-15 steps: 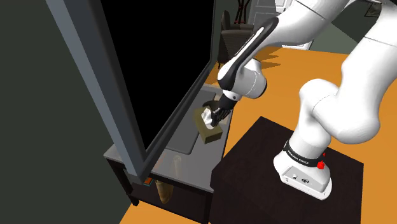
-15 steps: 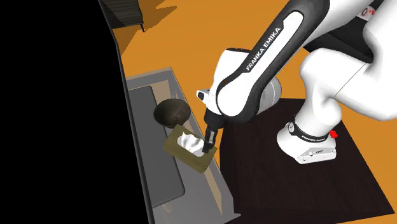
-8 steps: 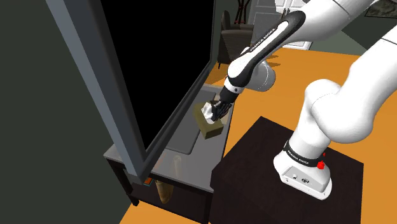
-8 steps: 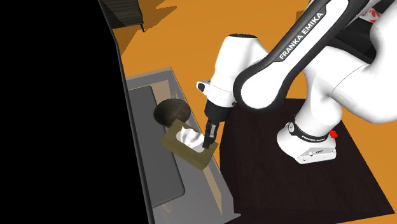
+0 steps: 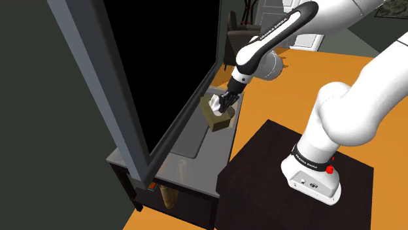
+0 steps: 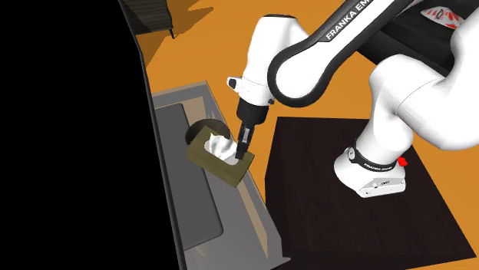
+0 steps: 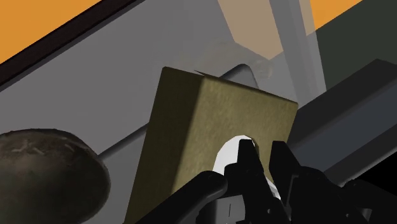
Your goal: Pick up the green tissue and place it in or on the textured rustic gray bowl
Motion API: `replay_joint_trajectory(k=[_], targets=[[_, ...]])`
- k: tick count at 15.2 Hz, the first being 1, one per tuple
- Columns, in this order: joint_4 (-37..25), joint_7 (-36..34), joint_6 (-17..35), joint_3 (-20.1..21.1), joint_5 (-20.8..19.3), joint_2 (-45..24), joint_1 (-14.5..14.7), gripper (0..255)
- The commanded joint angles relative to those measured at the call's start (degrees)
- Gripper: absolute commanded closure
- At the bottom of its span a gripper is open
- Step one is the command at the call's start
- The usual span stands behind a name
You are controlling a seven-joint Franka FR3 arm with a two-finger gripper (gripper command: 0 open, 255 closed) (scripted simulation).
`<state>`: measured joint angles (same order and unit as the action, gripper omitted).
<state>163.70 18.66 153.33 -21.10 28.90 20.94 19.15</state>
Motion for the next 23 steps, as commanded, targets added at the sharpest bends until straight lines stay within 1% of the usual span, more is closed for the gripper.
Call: replay_joint_trajectory(k=[1,4,8,13,16,23], targets=[[-3.2,2.9,-2.1,-2.7,-0.5,-2.3,-0.9,255],[-8.3,6.5,-5.7,-6.2,-1.0,-5.6,-2.0,255],[-15.9,11.5,-10.7,-10.5,-0.2,-10.9,-2.9,255],[-26.5,17.7,-17.8,-14.9,2.8,-18.9,-4.3,255],[-34.2,21.5,-23.0,-16.8,5.4,-24.8,-6.1,255],[-33.4,26.8,-20.3,-15.7,11.3,-29.5,-6.9,255]])
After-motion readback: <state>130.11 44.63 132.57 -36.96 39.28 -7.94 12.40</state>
